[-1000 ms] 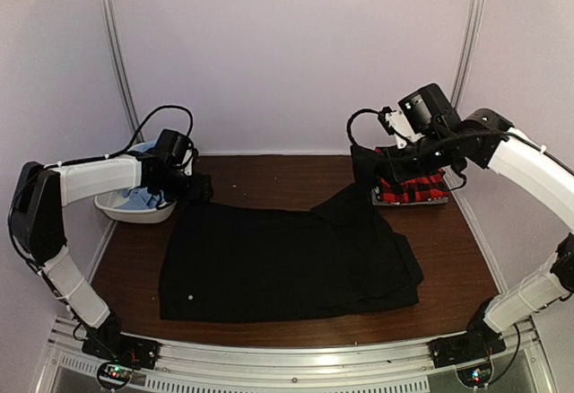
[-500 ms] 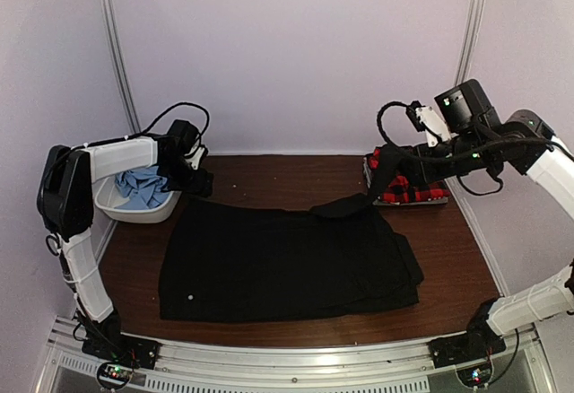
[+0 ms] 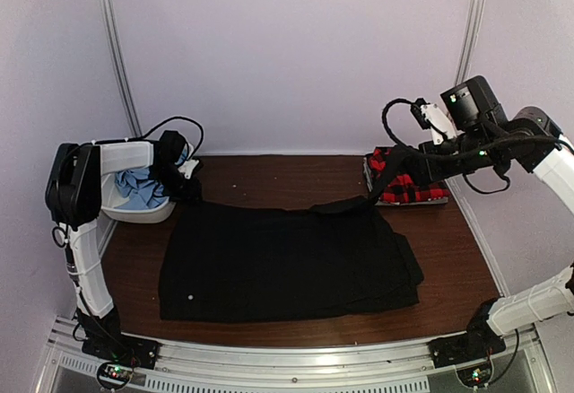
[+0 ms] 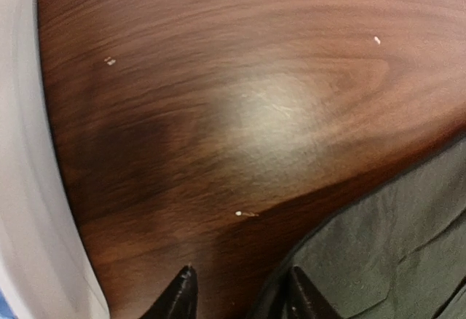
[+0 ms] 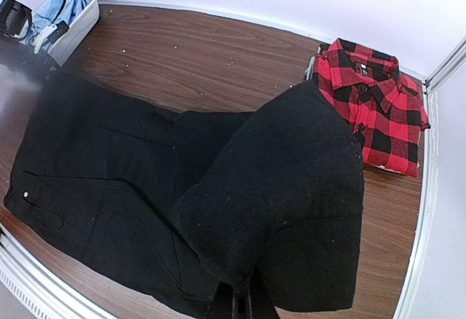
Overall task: Fold and stack the long sleeve shirts
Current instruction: Pick up the corner of the shirt from the 1/3-folded shirt.
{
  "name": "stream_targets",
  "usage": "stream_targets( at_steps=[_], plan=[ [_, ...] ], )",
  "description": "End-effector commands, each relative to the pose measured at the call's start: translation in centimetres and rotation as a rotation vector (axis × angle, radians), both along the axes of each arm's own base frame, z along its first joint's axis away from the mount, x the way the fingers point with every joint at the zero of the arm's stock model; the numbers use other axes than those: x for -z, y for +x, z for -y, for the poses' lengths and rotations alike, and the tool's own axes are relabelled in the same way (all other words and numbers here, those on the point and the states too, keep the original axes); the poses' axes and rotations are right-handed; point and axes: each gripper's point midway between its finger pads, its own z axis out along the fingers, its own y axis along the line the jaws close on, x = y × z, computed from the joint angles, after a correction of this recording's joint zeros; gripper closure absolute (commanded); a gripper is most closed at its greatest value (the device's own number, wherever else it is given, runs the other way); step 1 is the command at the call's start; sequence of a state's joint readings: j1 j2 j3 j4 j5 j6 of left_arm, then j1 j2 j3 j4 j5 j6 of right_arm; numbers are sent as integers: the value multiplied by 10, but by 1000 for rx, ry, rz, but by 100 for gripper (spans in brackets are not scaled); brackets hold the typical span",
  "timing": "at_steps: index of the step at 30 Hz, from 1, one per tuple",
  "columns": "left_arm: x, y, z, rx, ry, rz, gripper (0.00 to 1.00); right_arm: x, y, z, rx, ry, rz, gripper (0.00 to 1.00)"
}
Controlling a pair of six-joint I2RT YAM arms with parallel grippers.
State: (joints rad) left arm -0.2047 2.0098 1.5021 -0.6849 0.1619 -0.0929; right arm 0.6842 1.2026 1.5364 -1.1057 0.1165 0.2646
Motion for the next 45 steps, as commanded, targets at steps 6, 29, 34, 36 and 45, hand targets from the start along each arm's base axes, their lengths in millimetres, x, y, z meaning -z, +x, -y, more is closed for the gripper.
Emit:
stream_targets(
  at_steps=[6,29,34,36,45],
  plan=[
    [-19,2,6,46,-66,29,87,-13,0,6,16,-8,17,100],
    [-88,-57,3,24,-26,247,100,-4,-97,33,-5,210,-193,100],
    [-84,-73,-1,22,-3,266,100,6,-119,44,0,270,-209,100],
    [-82,-80,0,29,4,270,100,3,-127,47,-3,303,-200,100],
    [-73,-105,5,61,50,286,99,18,-150,54,-21,359,-225,100]
  ],
)
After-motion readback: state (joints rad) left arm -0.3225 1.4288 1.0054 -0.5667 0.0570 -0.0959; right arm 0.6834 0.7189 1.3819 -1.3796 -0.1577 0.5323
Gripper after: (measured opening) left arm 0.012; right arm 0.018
